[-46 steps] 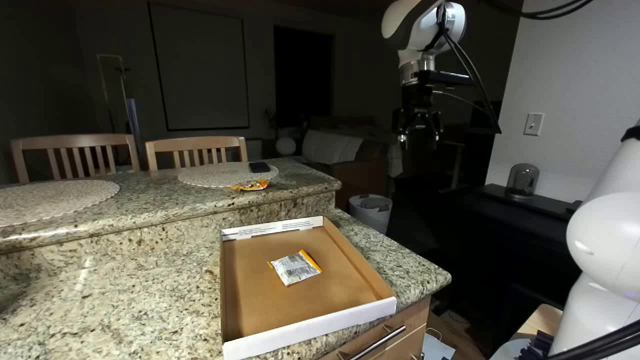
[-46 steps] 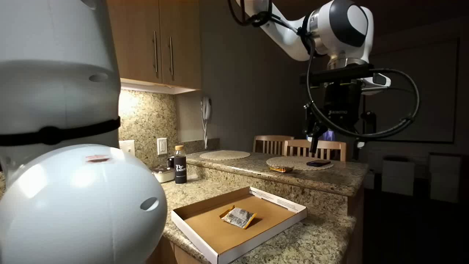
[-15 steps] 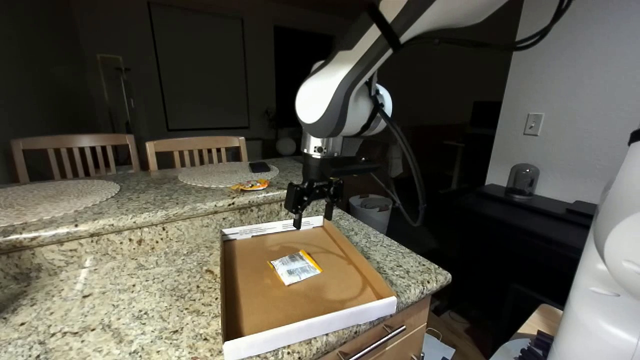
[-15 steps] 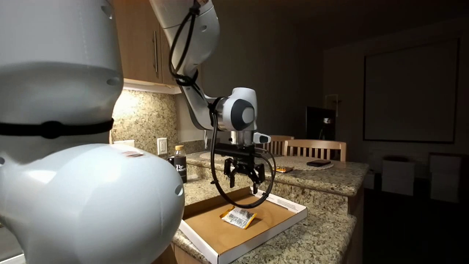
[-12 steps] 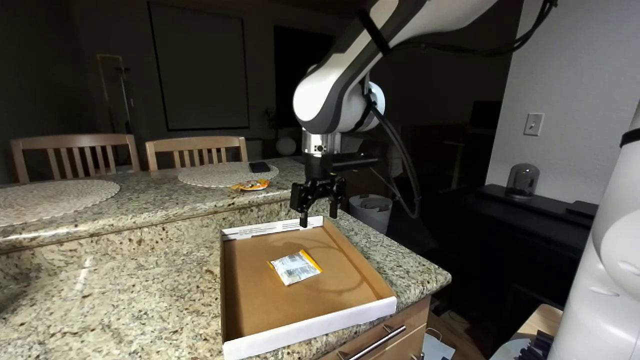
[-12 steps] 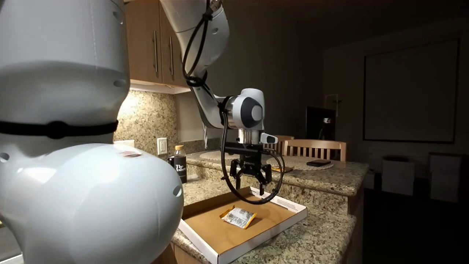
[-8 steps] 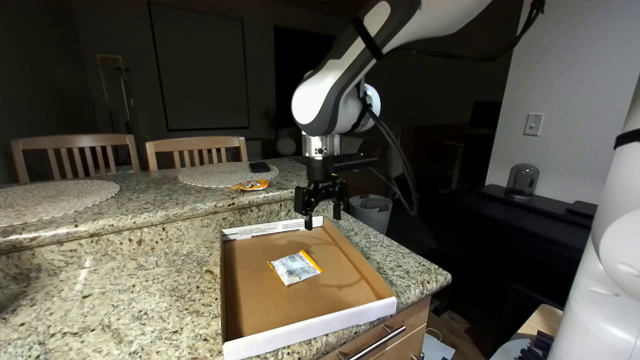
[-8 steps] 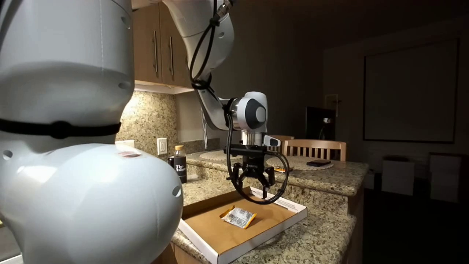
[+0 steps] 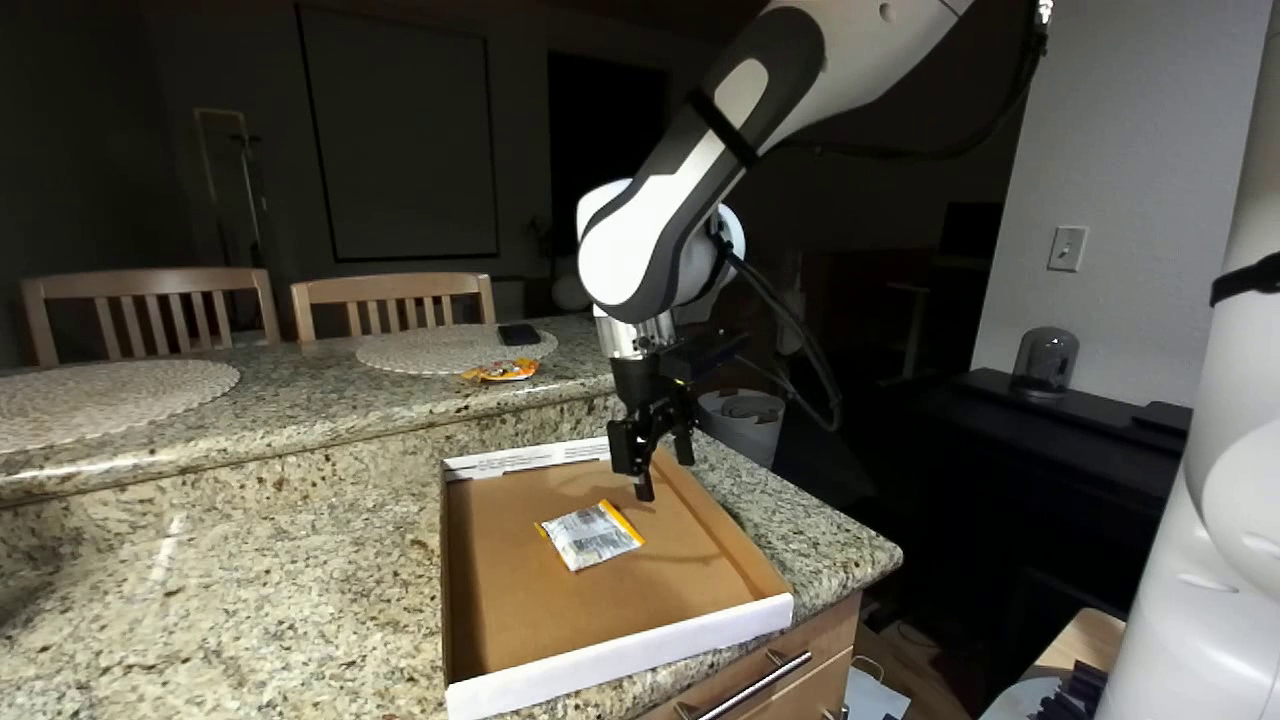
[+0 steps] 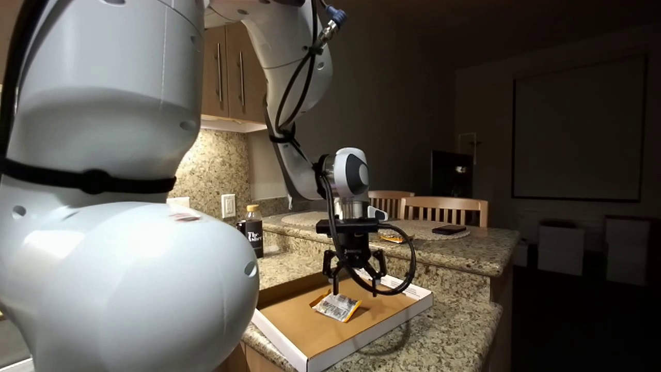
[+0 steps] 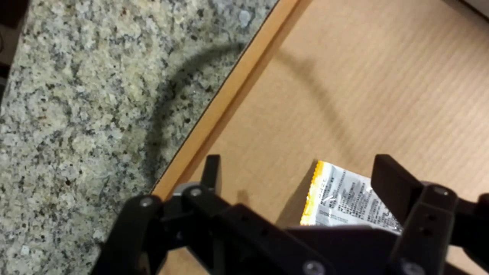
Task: Pick the sachet in the box and put it on the table
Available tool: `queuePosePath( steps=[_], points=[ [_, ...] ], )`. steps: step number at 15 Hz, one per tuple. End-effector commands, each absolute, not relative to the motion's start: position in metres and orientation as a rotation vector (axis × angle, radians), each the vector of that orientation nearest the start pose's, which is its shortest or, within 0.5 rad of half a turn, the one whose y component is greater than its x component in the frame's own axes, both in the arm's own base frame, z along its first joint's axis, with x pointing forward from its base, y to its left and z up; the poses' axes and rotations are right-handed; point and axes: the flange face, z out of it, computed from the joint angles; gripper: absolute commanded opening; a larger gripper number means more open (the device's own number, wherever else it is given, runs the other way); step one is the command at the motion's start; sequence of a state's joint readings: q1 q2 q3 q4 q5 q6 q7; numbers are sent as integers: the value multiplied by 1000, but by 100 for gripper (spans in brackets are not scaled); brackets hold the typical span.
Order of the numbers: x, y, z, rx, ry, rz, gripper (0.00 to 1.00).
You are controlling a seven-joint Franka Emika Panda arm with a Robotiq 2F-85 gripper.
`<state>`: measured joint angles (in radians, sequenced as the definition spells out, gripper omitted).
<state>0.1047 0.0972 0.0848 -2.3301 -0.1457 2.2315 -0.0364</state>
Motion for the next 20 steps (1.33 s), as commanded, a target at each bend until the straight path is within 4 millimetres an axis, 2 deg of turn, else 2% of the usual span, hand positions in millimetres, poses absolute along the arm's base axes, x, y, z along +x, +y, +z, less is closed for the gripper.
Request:
queuePosePath(
  steps=[1, 4, 5, 6, 10, 12, 16, 18, 20],
  points=[
    [482, 98, 283, -3201, -800, 348, 100],
    [476, 103, 288, -3172, -924, 359, 100],
    [475, 99, 297, -3164, -893, 362, 100],
    [480, 105, 281, -3183, -840, 340, 100],
    [476, 108, 288, -3205, -833, 332, 100],
    [472, 126, 285, -3180, -811, 278, 100],
    [474, 171, 282, -3139, -950, 169, 100],
    [476, 191, 273, -3131, -1004, 121, 100],
    [490, 205, 253, -3141, -1015, 99, 100]
  ],
)
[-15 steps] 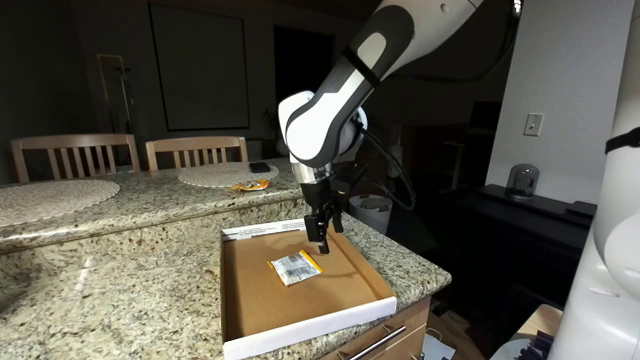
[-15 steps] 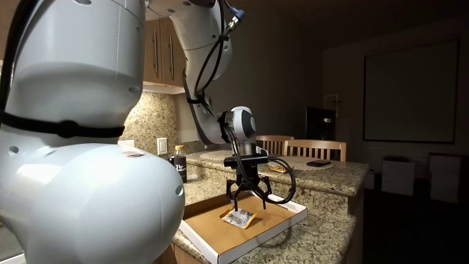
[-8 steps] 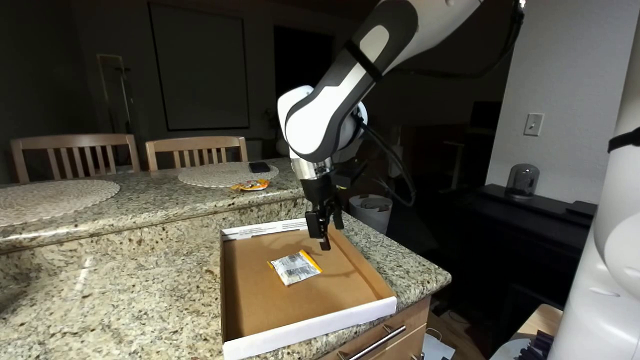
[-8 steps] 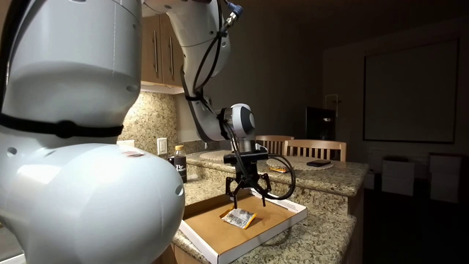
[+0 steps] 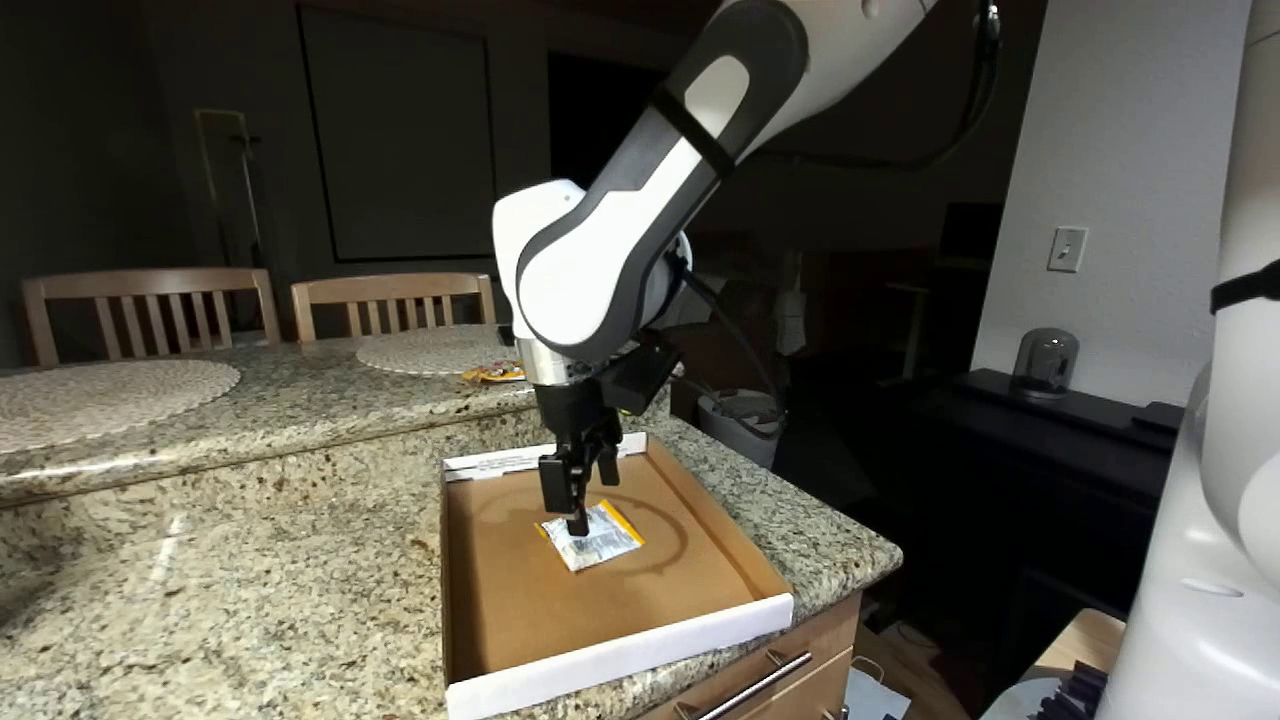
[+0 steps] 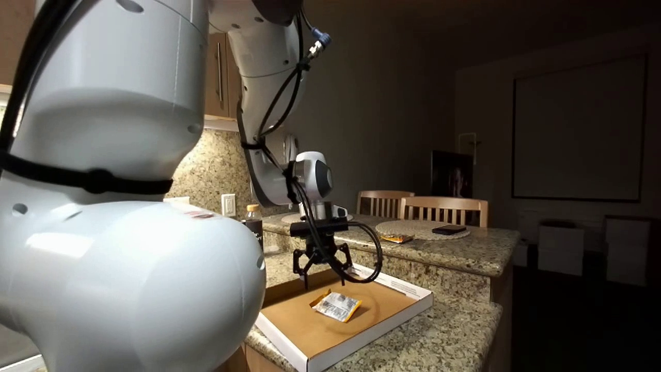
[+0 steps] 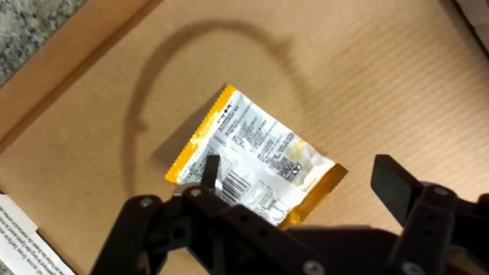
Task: Pick the sachet in the box and put it on the table
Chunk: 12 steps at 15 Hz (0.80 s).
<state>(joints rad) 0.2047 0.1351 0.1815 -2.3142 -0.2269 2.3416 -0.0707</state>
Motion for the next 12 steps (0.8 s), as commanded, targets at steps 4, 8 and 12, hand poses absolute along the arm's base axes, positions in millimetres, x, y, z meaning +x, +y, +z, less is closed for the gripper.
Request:
queuePosePath(
  steps=[4, 8, 12],
  points=[
    [523, 210, 219, -3162, -1028, 84, 100],
    [534, 212, 204, -3146, -1077, 134, 73],
    [530, 219, 203, -3138, -1106, 149, 47]
  ],
)
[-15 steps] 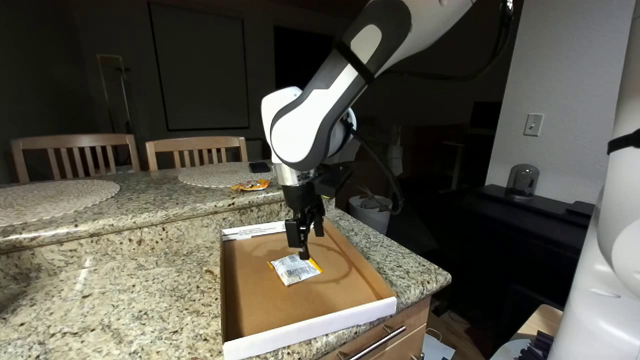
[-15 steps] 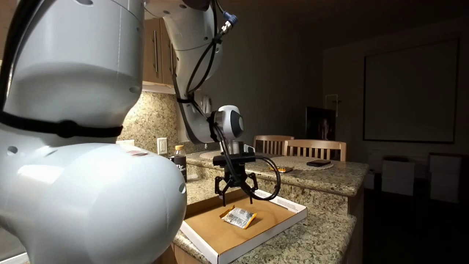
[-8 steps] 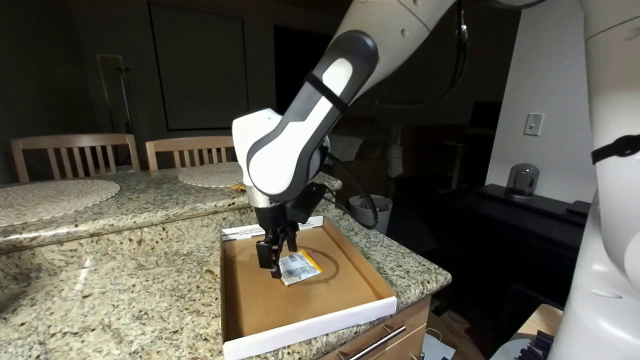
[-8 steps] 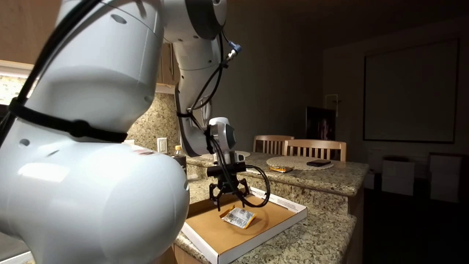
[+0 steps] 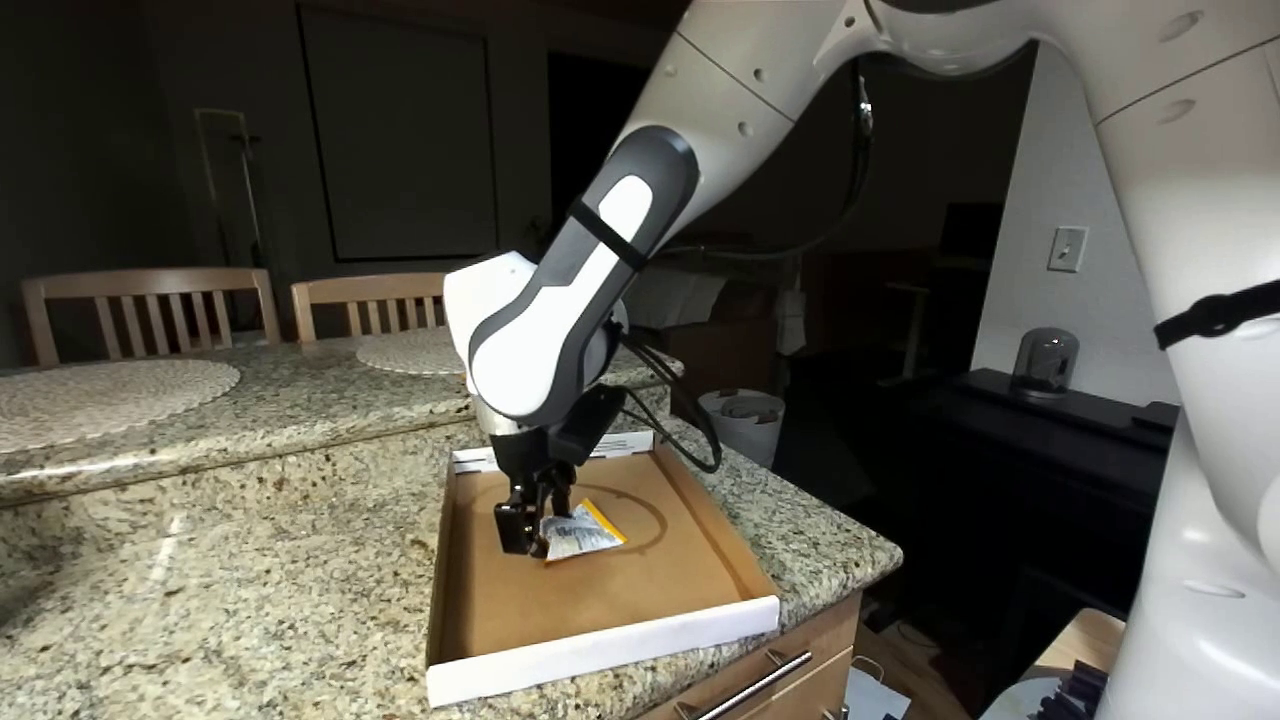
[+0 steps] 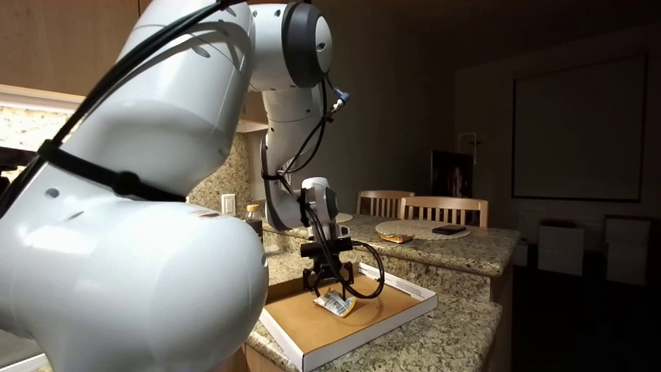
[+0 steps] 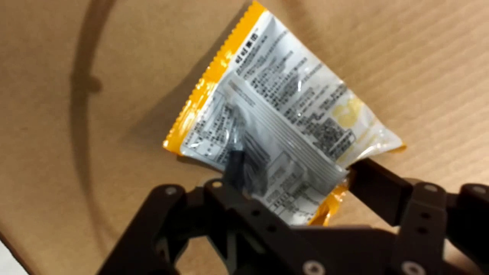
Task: Pick the sachet in the box and put it on the table
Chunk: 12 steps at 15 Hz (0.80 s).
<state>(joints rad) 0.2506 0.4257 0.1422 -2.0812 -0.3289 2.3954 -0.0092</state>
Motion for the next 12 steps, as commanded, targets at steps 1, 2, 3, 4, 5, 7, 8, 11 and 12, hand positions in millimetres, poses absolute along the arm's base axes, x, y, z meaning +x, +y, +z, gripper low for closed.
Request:
queuePosePath(
  steps=[1, 2, 3, 4, 5, 7, 8, 11, 12],
  points=[
    [529, 220, 204, -3135, -1114, 147, 41],
    [529, 221, 204, -3134, -1117, 143, 34],
    [529, 221, 205, -3136, -1117, 143, 28],
    [529, 221, 206, -3139, -1116, 142, 22],
    [528, 221, 207, -3138, -1118, 133, 15],
    [526, 218, 214, -3140, -1119, 114, 5],
    [525, 218, 222, -3136, -1119, 88, 4],
    [526, 223, 249, -3117, -1121, -18, 4],
    [527, 225, 257, -3111, -1118, -61, 4]
  ],
)
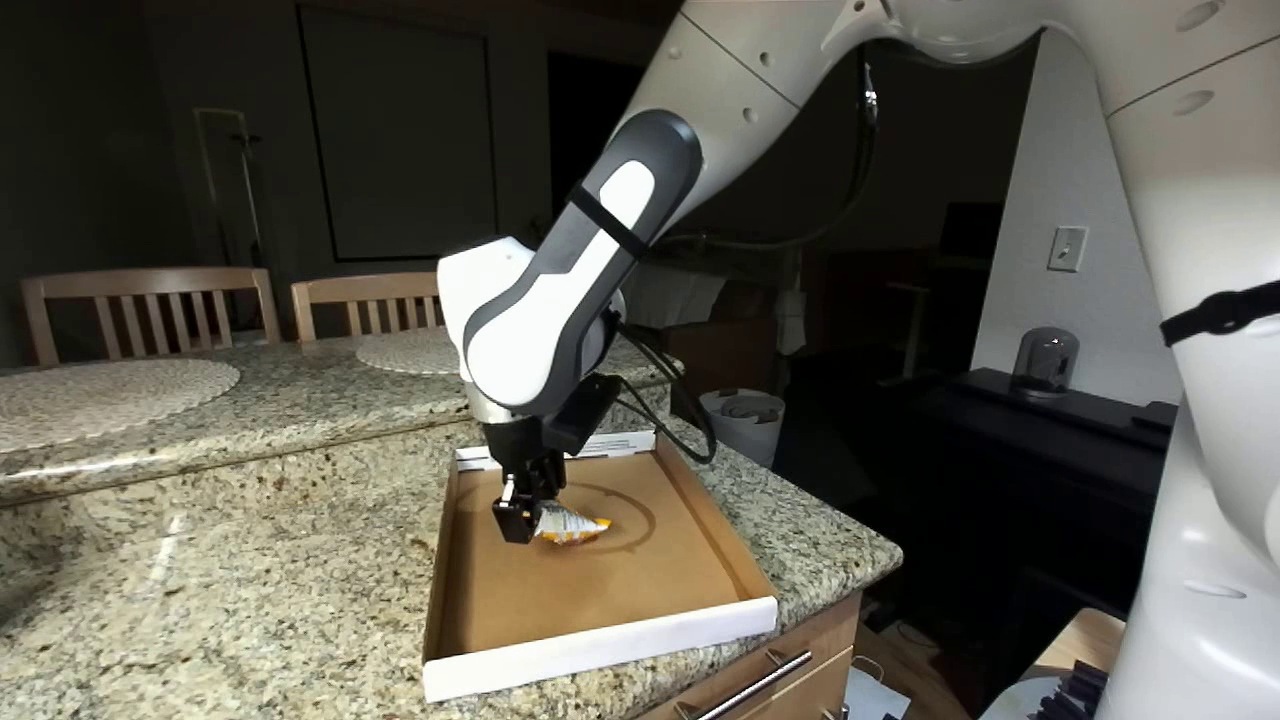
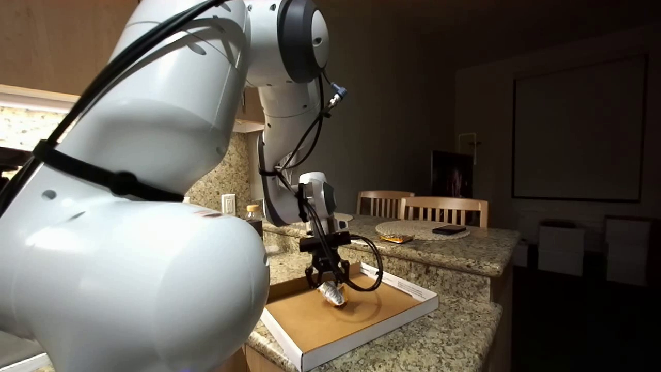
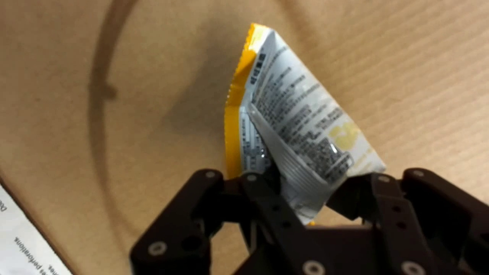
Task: Pick the sachet in the box and put it on the table
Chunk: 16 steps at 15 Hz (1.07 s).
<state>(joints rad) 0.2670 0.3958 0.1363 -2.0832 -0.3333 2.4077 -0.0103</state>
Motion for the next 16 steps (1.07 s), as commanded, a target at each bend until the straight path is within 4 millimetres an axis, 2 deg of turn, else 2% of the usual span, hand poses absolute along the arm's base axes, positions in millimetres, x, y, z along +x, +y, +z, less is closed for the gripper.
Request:
queuePosePath(
  steps=[1, 3, 4, 6, 7, 10, 14, 16],
  points=[
    [529, 228, 266, -3110, -1117, -104, 1],
    [534, 233, 281, -3102, -1100, -167, 7],
    [537, 235, 287, -3106, -1096, -187, 28],
    [543, 237, 299, -3108, -1077, -224, 36],
    [547, 237, 306, -3112, -1063, -239, 12],
    [560, 240, 325, -3110, -1033, -292, 3],
    [581, 244, 353, -3108, -978, -409, 5],
    [600, 244, 378, -3101, -898, -508, 5]
  ],
)
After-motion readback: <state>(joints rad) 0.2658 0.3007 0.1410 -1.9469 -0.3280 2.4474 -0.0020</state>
